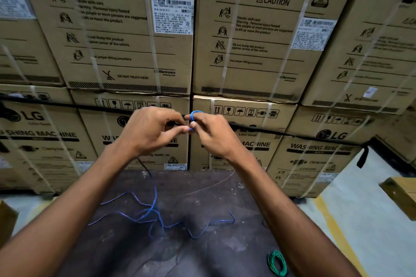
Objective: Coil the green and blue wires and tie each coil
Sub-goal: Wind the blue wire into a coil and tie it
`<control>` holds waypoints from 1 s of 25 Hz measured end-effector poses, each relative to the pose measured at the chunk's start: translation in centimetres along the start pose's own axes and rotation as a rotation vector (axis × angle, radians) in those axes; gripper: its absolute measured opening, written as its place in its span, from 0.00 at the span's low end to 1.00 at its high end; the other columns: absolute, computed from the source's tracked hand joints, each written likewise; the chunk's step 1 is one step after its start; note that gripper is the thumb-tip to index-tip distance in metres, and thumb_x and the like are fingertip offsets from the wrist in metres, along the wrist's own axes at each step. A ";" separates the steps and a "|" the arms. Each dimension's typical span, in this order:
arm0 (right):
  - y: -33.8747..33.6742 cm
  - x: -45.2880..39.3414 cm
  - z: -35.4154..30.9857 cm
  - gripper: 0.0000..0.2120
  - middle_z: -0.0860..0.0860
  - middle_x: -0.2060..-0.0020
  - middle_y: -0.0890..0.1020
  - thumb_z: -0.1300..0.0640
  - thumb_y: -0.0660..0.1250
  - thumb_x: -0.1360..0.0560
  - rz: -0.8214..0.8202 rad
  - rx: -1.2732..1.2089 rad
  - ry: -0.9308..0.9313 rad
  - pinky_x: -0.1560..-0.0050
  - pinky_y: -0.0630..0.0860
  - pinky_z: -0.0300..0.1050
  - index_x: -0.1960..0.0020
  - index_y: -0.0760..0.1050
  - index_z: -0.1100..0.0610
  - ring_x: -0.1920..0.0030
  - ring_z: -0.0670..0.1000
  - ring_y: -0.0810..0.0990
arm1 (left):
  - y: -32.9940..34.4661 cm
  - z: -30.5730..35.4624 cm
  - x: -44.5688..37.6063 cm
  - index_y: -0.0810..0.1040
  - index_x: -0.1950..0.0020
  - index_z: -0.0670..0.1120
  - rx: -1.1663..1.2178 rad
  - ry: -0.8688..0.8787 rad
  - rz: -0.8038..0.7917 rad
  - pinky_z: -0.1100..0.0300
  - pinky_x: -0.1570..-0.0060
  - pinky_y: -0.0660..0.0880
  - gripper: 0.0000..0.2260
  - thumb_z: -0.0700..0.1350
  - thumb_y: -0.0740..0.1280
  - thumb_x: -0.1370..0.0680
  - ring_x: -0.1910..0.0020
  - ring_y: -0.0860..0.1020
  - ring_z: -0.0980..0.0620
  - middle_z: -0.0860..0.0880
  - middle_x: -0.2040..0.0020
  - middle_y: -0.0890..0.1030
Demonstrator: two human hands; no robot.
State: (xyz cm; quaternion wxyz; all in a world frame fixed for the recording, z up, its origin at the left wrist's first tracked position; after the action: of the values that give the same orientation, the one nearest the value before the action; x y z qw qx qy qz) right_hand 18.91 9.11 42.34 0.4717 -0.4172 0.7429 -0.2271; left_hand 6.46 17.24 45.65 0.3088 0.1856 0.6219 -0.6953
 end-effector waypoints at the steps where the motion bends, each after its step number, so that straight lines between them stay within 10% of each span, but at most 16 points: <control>1: 0.2 0.0 0.1 0.08 0.48 0.53 0.88 0.58 0.61 0.19 -0.062 -0.026 0.030 0.55 0.79 0.47 0.47 0.79 0.55 0.55 0.49 0.85 | -0.4 -0.3 -0.6 0.85 0.53 0.56 0.024 0.032 -0.008 0.60 0.67 0.71 0.13 0.64 0.68 0.24 0.66 0.78 0.55 0.57 0.63 0.82; 7: 0.1 0.9 -0.1 0.12 0.63 0.58 0.84 0.62 0.60 0.16 -0.426 -0.802 0.283 0.57 0.78 0.39 0.45 0.79 0.69 0.59 0.53 0.83 | 0.5 -1.8 -3.1 0.85 0.54 0.50 0.394 -0.006 -0.116 0.58 0.60 0.77 0.09 0.55 0.74 0.26 0.59 0.81 0.56 0.55 0.59 0.83; 10: -0.1 1.6 -0.6 0.10 0.55 0.61 0.84 0.63 0.60 0.16 -0.410 -1.143 0.330 0.55 0.81 0.42 0.46 0.79 0.66 0.62 0.50 0.84 | 2.0 -1.8 -3.6 0.85 0.53 0.42 0.731 -0.100 -0.084 0.62 0.54 0.77 0.03 0.41 0.73 0.24 0.57 0.82 0.55 0.48 0.57 0.86; 14: -0.4 1.2 -1.8 0.08 0.54 0.58 0.87 0.62 0.65 0.21 -0.223 -1.382 0.304 0.56 0.83 0.40 0.47 0.81 0.62 0.60 0.48 0.86 | 5.3 -1.8 -1.3 0.86 0.53 0.57 0.976 -0.275 0.048 0.66 0.56 0.76 0.16 0.36 0.65 0.19 0.58 0.80 0.59 0.56 0.59 0.85; 21: 0.1 -0.1 1.2 0.12 0.58 0.42 0.85 0.65 0.62 0.18 0.175 -1.446 0.351 0.42 0.81 0.41 0.36 0.78 0.66 0.44 0.50 0.85 | 9.8 1.5 2.4 0.75 0.60 0.42 0.729 -0.308 -0.156 0.60 0.67 0.68 0.18 0.49 0.58 0.14 0.74 0.71 0.58 0.51 0.74 0.76; 25: -0.4 -0.7 3.0 0.13 0.63 0.42 0.84 0.66 0.64 0.18 0.272 -0.995 0.304 0.36 0.79 0.53 0.35 0.76 0.69 0.42 0.56 0.85 | 8.0 1.2 3.4 0.81 0.54 0.53 0.258 -0.263 -0.195 0.54 0.66 0.73 0.16 0.57 0.57 0.18 0.72 0.73 0.58 0.54 0.74 0.74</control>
State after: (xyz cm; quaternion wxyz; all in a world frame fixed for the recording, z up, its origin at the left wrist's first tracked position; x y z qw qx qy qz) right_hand 21.84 9.61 41.61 0.1294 -0.4528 0.8680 0.1574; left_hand 9.36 15.15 37.64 0.2922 0.0703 0.4971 -0.8140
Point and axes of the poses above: each hand's wrist, its own x-axis away from the middle knuckle, its own y-axis out of the palm, z = x × y, the point moved 8 cm from there along -x, towards the middle knuckle
